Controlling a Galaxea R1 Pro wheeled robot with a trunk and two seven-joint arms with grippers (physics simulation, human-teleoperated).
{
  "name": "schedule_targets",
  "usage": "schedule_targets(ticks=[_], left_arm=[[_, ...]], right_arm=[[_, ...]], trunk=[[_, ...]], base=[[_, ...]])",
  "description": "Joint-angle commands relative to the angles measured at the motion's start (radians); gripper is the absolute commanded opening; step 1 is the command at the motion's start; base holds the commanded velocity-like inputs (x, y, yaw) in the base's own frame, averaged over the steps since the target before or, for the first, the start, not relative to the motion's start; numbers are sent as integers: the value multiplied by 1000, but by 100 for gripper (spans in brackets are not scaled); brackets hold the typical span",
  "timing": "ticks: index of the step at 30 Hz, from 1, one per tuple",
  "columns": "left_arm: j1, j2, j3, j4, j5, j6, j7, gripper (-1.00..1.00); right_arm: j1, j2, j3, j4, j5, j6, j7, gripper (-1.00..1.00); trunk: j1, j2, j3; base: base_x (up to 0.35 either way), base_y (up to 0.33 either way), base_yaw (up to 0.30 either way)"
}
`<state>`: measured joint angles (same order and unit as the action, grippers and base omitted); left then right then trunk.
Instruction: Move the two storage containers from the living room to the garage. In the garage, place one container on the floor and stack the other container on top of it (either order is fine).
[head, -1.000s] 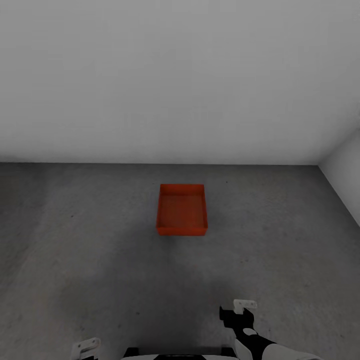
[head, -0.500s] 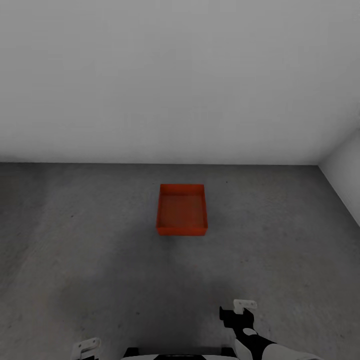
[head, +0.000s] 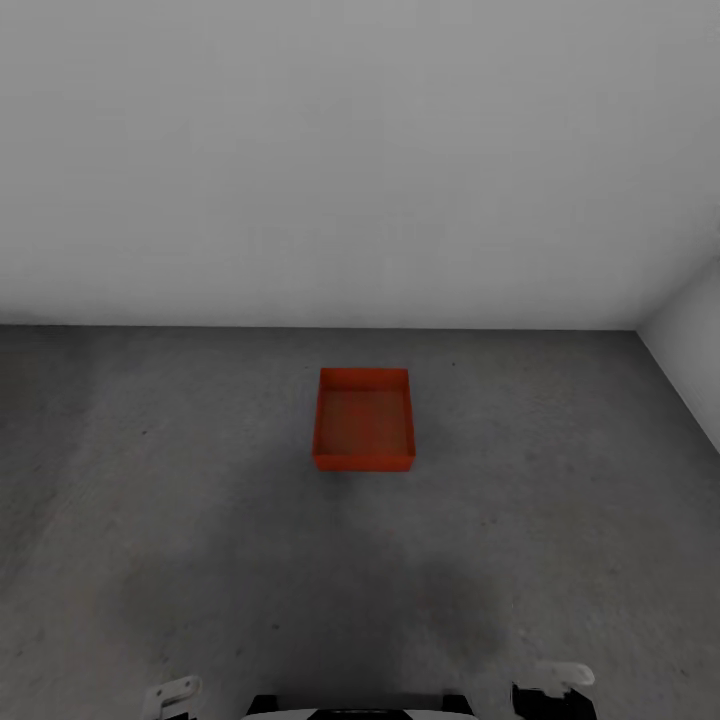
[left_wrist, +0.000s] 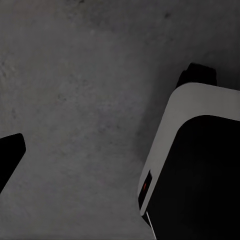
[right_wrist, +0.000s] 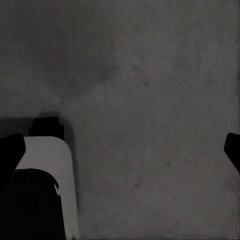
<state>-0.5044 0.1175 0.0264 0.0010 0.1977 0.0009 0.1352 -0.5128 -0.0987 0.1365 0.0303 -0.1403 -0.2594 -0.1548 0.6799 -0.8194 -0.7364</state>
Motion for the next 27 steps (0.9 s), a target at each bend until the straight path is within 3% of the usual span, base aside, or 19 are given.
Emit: schedule_targets(ticks=[1, 8, 16, 27], left_arm=[[4, 0, 2, 0, 5, 0, 1, 100], [33, 1, 2, 0, 5, -1, 1, 100], [87, 1, 1, -1, 3, -1, 1, 100], [160, 5, 0, -1, -4, -1, -3, 100]], right_arm=[[3, -7, 9, 3, -10, -3, 0, 100], [45, -20, 9, 4, -9, 3, 1, 100], [210, -12, 10, 4, -7, 2, 1, 100], [308, -2, 9, 5, -8, 4, 16, 100]], trunk=[[0, -1, -1], [0, -1, -1], [0, -1, -1], [0, -1, 2]], base=[[0, 0, 0], [0, 0, 0], [0, 0, 0], [0, 0, 0]])
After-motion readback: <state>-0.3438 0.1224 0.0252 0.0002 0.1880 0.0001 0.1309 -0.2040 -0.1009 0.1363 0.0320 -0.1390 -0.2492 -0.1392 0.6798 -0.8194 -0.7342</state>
